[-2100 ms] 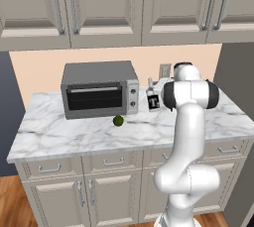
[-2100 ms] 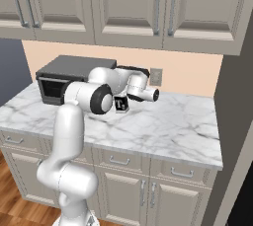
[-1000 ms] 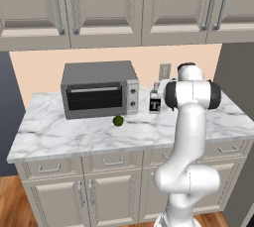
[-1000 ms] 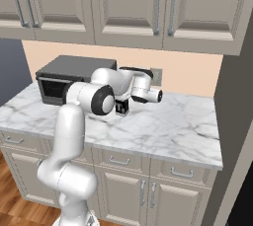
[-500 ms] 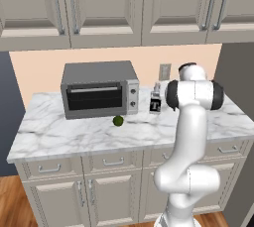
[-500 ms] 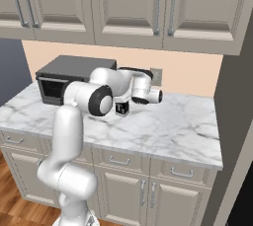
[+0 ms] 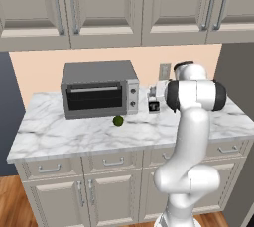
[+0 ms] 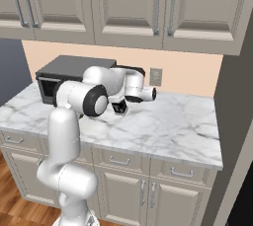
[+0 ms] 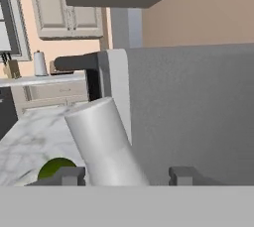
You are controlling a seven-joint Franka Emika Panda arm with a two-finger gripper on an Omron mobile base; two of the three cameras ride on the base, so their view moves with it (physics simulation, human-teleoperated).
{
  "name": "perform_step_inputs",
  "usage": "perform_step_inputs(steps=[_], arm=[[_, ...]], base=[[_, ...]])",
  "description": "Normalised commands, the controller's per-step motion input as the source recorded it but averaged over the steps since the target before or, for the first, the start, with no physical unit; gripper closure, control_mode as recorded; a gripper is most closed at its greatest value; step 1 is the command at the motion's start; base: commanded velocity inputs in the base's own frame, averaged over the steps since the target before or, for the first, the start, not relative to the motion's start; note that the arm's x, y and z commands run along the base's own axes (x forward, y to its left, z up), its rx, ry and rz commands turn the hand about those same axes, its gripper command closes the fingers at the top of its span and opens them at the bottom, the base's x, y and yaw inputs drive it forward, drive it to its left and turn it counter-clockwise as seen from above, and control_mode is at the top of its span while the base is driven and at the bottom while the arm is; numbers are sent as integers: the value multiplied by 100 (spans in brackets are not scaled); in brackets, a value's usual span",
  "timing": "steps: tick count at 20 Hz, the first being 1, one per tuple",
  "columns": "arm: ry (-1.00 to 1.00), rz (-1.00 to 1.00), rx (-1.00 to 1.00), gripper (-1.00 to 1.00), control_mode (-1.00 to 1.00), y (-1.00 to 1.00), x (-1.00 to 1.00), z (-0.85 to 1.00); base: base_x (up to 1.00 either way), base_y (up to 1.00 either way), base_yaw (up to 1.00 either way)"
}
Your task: Place the beer and liquor on the top shelf of the fridge to keep them out of children's reach, and place the lime on lower shelves for easy access.
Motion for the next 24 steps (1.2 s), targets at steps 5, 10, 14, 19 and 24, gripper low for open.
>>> perform_step_inputs(steps=[5,10,14,19,24], arm=[[0,1,0,100,-100,0,3,0],[-1,-1,0,100,-100,-4,-1,4],[0,-14,0,100,-100,-12,-30,43],[0,-27,0,100,-100,-1,-66,61],[1,-35,0,100,-100,0,-85,59]], base=[[0,0,0],[0,0,0],[0,0,0],[0,0,0],[0,0,0]])
